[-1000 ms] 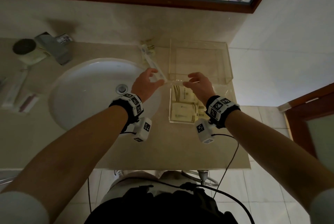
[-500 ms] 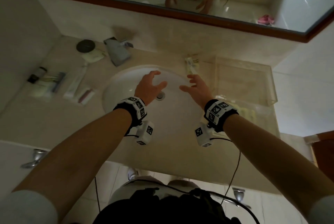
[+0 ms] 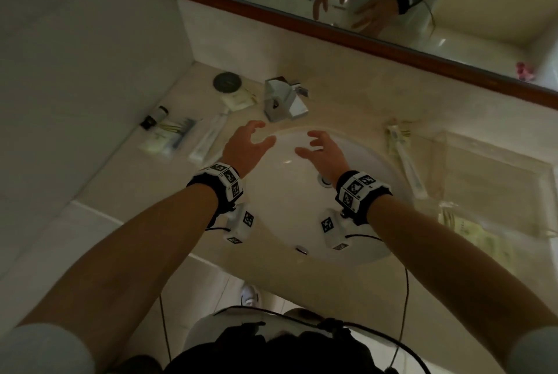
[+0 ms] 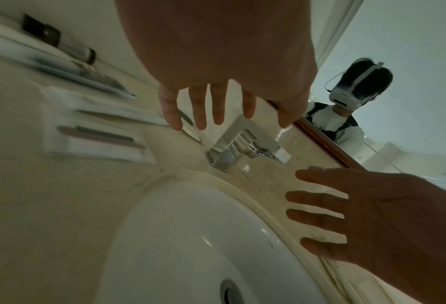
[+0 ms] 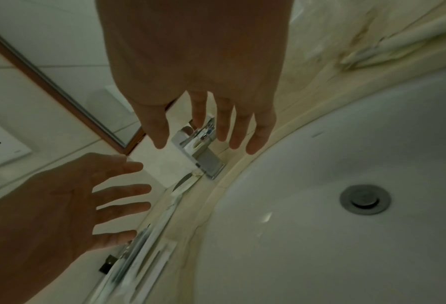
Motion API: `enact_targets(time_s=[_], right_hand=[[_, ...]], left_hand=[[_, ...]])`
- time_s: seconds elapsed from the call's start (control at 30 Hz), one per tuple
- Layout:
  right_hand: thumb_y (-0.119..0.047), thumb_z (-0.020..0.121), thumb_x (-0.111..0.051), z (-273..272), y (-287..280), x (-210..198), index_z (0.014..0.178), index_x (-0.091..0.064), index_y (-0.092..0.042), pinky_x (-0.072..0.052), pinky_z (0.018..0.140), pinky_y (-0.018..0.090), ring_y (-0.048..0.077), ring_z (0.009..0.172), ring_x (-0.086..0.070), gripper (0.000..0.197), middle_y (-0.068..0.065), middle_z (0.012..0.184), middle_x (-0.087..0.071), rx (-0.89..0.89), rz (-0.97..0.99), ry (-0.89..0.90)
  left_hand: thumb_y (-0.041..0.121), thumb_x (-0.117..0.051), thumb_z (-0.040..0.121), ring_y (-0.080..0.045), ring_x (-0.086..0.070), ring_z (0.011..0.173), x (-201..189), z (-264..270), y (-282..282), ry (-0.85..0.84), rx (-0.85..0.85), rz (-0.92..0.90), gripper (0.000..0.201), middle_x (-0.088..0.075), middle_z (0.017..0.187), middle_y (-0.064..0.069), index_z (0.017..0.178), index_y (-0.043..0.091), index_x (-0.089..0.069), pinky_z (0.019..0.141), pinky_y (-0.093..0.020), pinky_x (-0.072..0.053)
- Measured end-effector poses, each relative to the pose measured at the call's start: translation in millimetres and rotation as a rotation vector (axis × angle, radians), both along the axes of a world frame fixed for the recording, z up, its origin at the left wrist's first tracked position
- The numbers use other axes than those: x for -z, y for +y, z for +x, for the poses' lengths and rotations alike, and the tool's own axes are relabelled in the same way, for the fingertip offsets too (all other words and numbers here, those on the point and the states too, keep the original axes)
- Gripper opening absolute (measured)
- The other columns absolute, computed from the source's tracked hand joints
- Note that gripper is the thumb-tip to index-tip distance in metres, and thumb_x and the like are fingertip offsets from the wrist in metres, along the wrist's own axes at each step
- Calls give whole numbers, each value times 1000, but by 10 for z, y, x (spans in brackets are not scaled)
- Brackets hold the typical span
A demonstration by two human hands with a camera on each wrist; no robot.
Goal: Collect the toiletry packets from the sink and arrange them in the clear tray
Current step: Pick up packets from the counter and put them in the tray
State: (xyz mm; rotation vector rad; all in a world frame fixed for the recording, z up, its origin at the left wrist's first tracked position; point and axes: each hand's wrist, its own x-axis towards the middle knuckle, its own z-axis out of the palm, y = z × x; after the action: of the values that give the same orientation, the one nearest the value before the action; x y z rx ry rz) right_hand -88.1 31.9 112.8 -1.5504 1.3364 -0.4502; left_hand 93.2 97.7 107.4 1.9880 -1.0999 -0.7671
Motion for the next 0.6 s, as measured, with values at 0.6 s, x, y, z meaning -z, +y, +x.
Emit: enact_targets(time_s=[0.6], right_hand=[[-30, 82, -72, 1491, -132, 212, 131, -49, -20, -44, 95, 34, 22, 116, -51, 54, 5, 129, -51, -137, -1, -36]], left_hand=[[43, -65, 84, -19, -51, 120, 175, 1274, 131, 20, -182, -19, 45, -55, 129, -4, 124, 25, -55, 101, -41, -43]])
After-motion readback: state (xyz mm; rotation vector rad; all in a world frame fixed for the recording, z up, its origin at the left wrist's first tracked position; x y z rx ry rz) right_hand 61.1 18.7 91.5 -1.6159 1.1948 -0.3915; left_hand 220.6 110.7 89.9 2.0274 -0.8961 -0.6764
